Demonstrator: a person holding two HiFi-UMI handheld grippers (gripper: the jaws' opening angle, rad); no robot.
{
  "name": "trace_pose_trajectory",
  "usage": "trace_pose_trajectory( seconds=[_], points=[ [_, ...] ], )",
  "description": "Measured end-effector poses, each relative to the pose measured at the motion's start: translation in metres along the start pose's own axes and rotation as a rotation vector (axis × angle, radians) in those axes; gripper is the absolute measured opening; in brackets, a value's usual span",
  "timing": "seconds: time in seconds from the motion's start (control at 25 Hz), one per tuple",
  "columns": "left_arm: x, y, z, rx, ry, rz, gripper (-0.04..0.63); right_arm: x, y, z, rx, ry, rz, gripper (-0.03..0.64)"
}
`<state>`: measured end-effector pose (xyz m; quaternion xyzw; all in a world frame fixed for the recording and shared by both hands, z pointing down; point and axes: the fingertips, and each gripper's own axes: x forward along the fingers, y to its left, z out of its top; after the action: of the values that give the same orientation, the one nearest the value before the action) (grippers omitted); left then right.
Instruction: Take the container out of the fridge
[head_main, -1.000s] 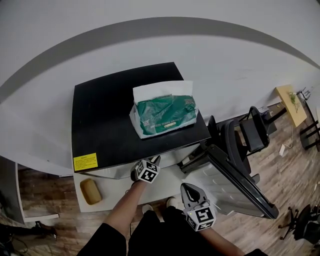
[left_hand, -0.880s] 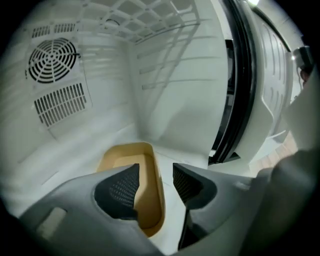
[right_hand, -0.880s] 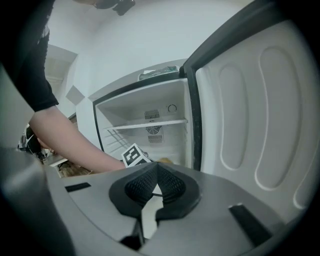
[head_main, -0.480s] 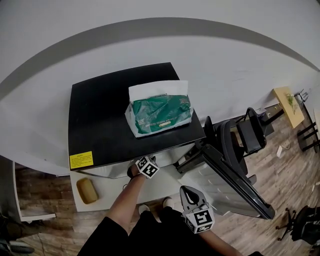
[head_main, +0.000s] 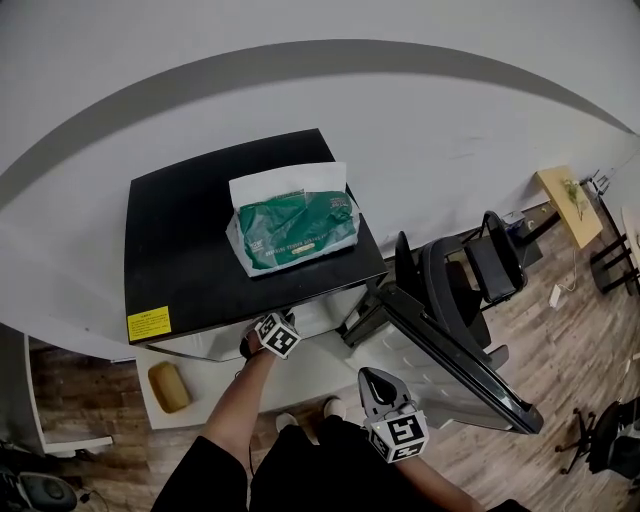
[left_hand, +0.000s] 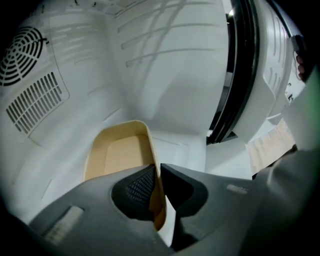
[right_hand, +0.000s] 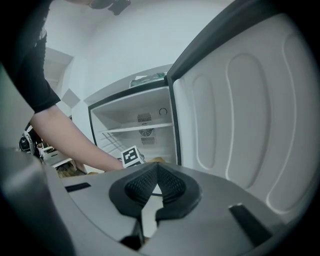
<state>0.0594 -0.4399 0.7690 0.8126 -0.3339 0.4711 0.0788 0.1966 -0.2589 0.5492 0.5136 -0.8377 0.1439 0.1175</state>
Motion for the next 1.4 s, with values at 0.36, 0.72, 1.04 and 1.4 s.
trace_pose_trajectory(
  seconds=[0.36,0.72,1.04,1.4],
  points=[
    [-0.03,-0.017,-0.008,-0.012,-0.02,0.008,0.031,0.001,0.007,0.003,0.013,-0.031,0.059,0.0],
    [-0.083,-0.036,-0.009,-0.171,-0.127,0.024,0.028,0.016,0.017,0.0,0.011,-0.055,0.176,0.0],
    [-0.15,-0.058,0.003,-0.275,-0.269,0.021,0.026,0.029,0.024,-0.001,-0.01,-0.057,0.183,0.0],
    [-0.242,-0.089,-0.009,-0.458,-0.475,-0.023,0.026,0.015,0.067,0.02,0.006,-0.093,0.105,0.0]
  ],
)
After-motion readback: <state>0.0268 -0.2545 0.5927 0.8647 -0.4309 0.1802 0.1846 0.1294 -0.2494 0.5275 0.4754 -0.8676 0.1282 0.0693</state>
